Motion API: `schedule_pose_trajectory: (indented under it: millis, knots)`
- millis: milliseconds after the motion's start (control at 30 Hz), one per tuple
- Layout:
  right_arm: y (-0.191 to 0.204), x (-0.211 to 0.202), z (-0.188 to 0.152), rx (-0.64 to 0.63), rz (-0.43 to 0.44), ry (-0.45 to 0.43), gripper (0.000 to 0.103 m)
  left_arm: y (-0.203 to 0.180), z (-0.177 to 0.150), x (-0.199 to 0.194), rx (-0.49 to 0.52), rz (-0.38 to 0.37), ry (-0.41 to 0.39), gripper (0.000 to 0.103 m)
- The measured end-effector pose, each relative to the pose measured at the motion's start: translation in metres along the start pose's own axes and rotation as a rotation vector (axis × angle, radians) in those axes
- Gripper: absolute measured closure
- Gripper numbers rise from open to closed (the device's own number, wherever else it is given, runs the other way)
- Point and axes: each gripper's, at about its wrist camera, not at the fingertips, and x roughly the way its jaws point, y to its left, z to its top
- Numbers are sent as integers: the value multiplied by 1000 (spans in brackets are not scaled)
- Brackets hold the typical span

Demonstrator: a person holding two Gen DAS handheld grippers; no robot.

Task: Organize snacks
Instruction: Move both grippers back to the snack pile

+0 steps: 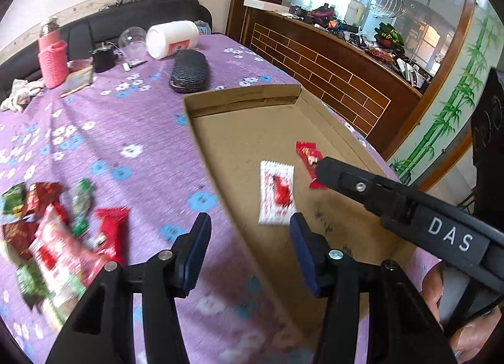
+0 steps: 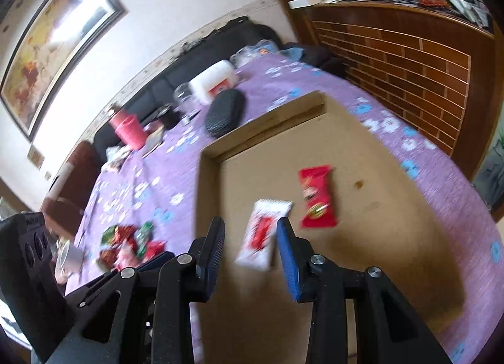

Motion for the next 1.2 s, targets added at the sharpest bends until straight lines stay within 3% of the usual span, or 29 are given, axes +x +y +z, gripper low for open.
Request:
schedule_pose_trajectory:
  millis: [367,467,567,733,900,933,1000,1200]
  knots:
    - [72,5,-38,-140,45,68,63,64,-56,-58,-28,56,-19,51]
    - [87,16,-50,-179,49,103,63,89,-69,-75,-36,114,-44,50]
    - [97,31,-60,-197,50,136,63,111,-69,-84,-44,169,-73,42]
    - [105,51,-71,-196,39,176,63,126,-60,-72,-24,187,-72,37]
    - [104,45,-70,-201,23,164,63,117,-67,-41,75,173,-8,37]
    - [102,43,-68,-201,15,157,63,117,-70,-37,76,187,0,37]
    - [100,41,-66,-199,2,150,63,115,-74,-33,90,218,13,49]
    - [106,48,-62,-206,10,173,63,120,-77,-42,68,236,-22,60]
